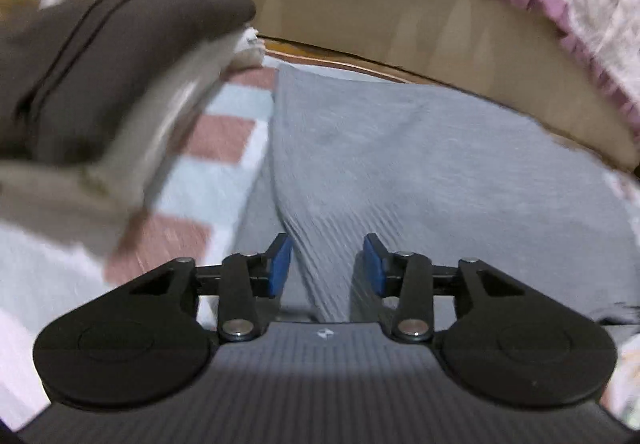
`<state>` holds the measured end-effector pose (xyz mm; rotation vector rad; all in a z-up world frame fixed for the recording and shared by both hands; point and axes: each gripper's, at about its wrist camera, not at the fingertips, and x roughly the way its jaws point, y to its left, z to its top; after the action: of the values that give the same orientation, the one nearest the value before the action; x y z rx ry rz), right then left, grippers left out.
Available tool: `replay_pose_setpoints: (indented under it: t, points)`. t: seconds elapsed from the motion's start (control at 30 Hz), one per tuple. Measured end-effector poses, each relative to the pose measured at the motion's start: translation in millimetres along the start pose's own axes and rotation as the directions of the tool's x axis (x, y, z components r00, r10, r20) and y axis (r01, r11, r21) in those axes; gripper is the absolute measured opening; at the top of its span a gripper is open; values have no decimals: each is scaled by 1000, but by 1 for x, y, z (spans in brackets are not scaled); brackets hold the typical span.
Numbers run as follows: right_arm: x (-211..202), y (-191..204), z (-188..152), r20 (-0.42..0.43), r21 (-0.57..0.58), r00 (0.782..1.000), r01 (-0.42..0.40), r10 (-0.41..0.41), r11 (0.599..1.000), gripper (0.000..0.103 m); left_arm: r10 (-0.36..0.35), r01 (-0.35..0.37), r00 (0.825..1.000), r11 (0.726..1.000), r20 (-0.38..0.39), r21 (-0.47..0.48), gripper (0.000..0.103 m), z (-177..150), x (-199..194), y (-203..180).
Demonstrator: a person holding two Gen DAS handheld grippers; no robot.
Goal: Fold clothes
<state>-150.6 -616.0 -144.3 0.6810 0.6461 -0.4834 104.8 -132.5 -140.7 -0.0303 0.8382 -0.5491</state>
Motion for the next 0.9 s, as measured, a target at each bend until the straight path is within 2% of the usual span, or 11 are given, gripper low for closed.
replay_pose_setpoints:
  t: [0.2, 0.27, 0.4, 0.5, 0.6, 0.63, 0.67, 0.7, 0.77, 0.83, 0.9]
  points:
    - [-1, 4, -26, -116, 94, 990, -71, 82, 993, 60, -69, 66, 996, 997, -55, -45, 41, -13, -12, -2]
    - [-3, 16, -39, -133, 43, 989, -62, 68, 997, 56, -82, 79, 994, 996, -72, -34, 39, -17, -14, -5]
    - [-4, 37, -51, -160, -79, 987, -24, 11, 997, 56, -72, 72, 994, 997, -79, -12, 39, -24, -15, -9]
    - [2, 36, -53, -200, -82, 980, -20, 3, 996, 56, -73, 71, 994, 997, -84, -23, 40, -26, -14, -8]
    - [8, 33, -55, -243, -88, 970, -2, -19, 996, 55, -104, 100, 992, 993, -73, -60, 46, -26, -12, -5]
    - [10, 32, -55, -255, -82, 967, -29, 7, 996, 50, -117, 112, 990, 991, -72, -66, 46, -26, -9, -5]
    - [11, 32, -55, -267, -75, 963, -66, 44, 995, 24, -128, 124, 989, 991, -73, -50, 32, -25, -7, -6]
    - [10, 34, -55, -260, -84, 964, -87, 63, 993, 10, -128, 127, 989, 992, -72, -6, 8, -24, -6, -9]
    - [0, 43, -52, -200, -140, 978, -91, 62, 986, 9, -98, 102, 994, 991, -52, 89, 7, -15, -12, -14]
    - [-20, 50, -46, -91, -197, 994, -75, 58, 978, 8, -109, 108, 994, 989, 10, 99, 7, -2, -32, -11]
    - [-42, 50, -40, 11, -212, 999, -46, 50, 976, 7, -122, 117, 991, 989, 48, 86, 7, 8, -48, -4]
